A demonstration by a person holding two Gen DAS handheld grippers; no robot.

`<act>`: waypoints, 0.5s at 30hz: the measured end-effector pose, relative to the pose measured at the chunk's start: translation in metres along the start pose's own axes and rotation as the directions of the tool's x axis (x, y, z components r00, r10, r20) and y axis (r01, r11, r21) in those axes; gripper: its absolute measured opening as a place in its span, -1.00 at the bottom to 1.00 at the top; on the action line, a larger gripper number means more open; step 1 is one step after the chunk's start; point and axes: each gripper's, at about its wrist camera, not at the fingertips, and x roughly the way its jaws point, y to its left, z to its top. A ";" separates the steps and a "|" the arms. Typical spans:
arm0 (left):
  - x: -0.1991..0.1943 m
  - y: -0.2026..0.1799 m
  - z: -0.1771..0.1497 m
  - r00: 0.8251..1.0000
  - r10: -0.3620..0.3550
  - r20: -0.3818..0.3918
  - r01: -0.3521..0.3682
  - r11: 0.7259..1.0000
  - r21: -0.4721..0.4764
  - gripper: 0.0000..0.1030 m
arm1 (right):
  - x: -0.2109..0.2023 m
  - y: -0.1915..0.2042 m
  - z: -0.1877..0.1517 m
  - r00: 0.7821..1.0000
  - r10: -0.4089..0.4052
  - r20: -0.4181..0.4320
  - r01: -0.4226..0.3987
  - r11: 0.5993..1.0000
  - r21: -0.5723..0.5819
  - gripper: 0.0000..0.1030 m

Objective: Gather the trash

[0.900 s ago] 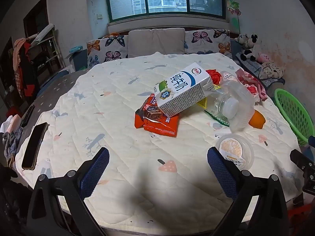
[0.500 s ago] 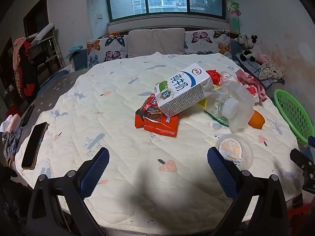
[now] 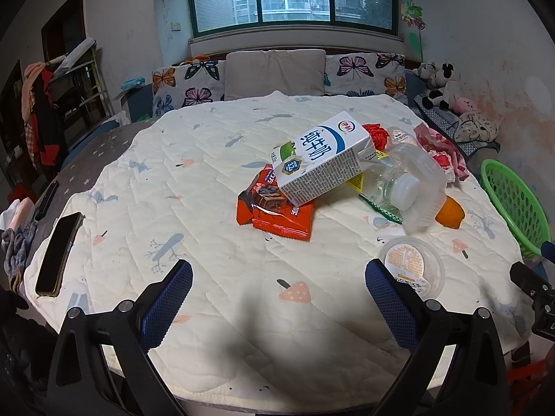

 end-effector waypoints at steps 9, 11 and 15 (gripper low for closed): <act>0.000 -0.001 -0.001 1.000 -0.001 0.003 0.001 1.000 0.000 0.88 | 0.000 0.001 0.001 1.000 -0.005 0.000 0.005 1.000 0.004 0.91; 0.000 -0.001 -0.001 1.000 -0.001 0.002 0.001 1.000 -0.001 0.88 | 0.001 0.001 0.001 1.000 -0.006 -0.001 0.006 1.000 0.005 0.91; 0.000 -0.001 -0.001 1.000 -0.002 0.002 0.002 1.000 -0.002 0.88 | 0.001 0.000 0.001 1.000 -0.008 0.000 0.008 1.000 0.006 0.91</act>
